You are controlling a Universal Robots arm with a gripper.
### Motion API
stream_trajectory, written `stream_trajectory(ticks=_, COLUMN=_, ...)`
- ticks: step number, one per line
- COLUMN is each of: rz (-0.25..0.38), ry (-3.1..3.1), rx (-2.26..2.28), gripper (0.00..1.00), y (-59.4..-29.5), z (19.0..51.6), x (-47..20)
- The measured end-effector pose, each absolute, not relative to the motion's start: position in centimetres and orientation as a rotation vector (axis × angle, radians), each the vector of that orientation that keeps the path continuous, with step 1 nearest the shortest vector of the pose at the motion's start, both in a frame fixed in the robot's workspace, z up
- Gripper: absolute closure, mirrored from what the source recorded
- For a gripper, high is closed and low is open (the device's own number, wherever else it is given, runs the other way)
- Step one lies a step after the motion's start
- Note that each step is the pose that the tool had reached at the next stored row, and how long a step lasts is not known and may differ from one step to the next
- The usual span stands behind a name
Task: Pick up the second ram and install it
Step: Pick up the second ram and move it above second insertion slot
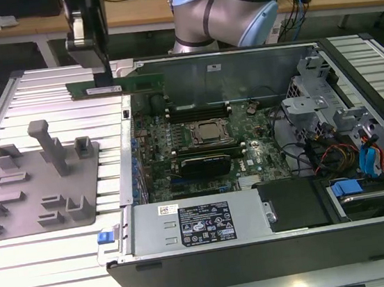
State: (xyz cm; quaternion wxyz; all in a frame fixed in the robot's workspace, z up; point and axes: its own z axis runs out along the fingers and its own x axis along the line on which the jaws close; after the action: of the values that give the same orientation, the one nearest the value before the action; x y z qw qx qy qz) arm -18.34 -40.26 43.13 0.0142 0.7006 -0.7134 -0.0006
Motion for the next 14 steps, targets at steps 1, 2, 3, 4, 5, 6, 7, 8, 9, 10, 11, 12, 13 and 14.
stream_trajectory(ticks=1, rz=-0.002, ry=-2.223, rx=2.179, gripper=0.91, y=-40.3, z=43.1, x=-17.9)
stream_trajectory(ticks=2, rz=-0.002, ry=-2.224, rx=2.178, gripper=0.91, y=-40.3, z=43.1, x=-17.6)
stream_trajectory(ticks=3, rz=-0.002, ry=-2.226, rx=2.177, gripper=0.91, y=-40.3, z=43.1, x=-17.1)
stream_trajectory(ticks=4, rz=-0.002, ry=-2.228, rx=2.174, gripper=0.91, y=-40.3, z=43.1, x=-16.2)
stream_trajectory(ticks=5, rz=-0.002, ry=-2.23, rx=2.172, gripper=0.91, y=-40.3, z=43.0, x=-15.6)
stream_trajectory(ticks=6, rz=-0.002, ry=-2.232, rx=2.17, gripper=0.91, y=-40.3, z=43.0, x=-15.0)
stream_trajectory(ticks=7, rz=-0.002, ry=-2.233, rx=2.169, gripper=0.91, y=-40.3, z=43.0, x=-14.7)
stream_trajectory(ticks=8, rz=-0.002, ry=-2.235, rx=2.167, gripper=0.91, y=-40.3, z=43.0, x=-14.2)
stream_trajectory(ticks=9, rz=-0.002, ry=-2.237, rx=2.165, gripper=0.91, y=-40.3, z=43.0, x=-13.6)
stream_trajectory(ticks=10, rz=-0.002, ry=-2.238, rx=2.164, gripper=0.91, y=-40.3, z=42.9, x=-13.1)
stream_trajectory(ticks=11, rz=-0.002, ry=-2.239, rx=2.163, gripper=0.91, y=-40.3, z=42.9, x=-12.8)
stream_trajectory(ticks=12, rz=-0.002, ry=-2.241, rx=2.161, gripper=0.91, y=-40.3, z=42.8, x=-12.4)
stream_trajectory(ticks=13, rz=-0.002, ry=-2.243, rx=2.159, gripper=0.91, y=-40.3, z=42.7, x=-12.0)
stream_trajectory(ticks=14, rz=-0.002, ry=-2.247, rx=2.155, gripper=0.91, y=-40.3, z=42.4, x=-11.3)
